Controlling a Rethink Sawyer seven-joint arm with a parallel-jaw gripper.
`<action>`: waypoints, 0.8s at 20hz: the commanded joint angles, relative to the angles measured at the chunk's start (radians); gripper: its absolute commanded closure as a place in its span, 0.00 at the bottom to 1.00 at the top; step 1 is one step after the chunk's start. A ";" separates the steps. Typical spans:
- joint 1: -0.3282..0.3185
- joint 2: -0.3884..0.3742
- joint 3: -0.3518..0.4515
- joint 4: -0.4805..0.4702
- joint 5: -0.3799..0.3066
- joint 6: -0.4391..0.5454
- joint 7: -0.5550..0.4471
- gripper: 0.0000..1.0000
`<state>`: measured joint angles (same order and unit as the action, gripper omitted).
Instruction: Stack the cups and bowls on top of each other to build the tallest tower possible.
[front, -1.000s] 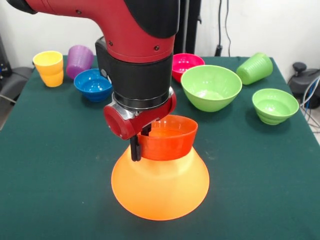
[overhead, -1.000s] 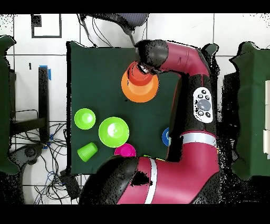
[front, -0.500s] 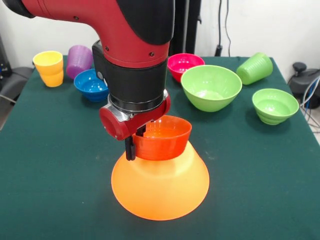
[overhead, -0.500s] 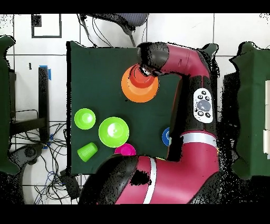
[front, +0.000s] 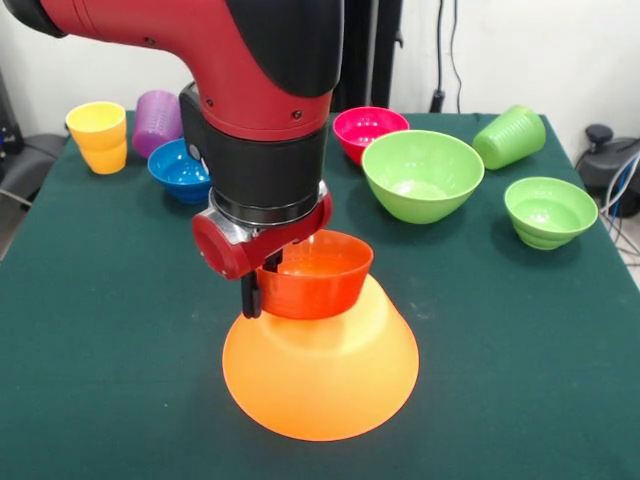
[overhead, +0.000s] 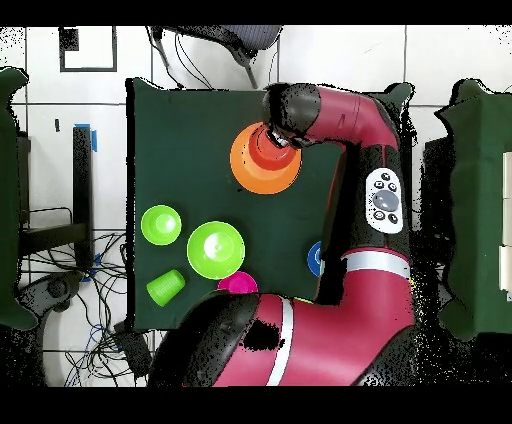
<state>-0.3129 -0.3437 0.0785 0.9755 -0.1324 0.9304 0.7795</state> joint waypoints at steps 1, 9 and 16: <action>0.009 0.021 0.050 0.120 -0.043 -0.011 0.058 1.00; -0.033 0.012 0.105 0.180 0.007 -0.054 0.056 1.00; -0.045 0.003 0.127 0.208 0.026 -0.081 0.055 1.00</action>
<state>-0.3510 -0.3385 0.0929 1.0837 -0.1059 0.8989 0.7795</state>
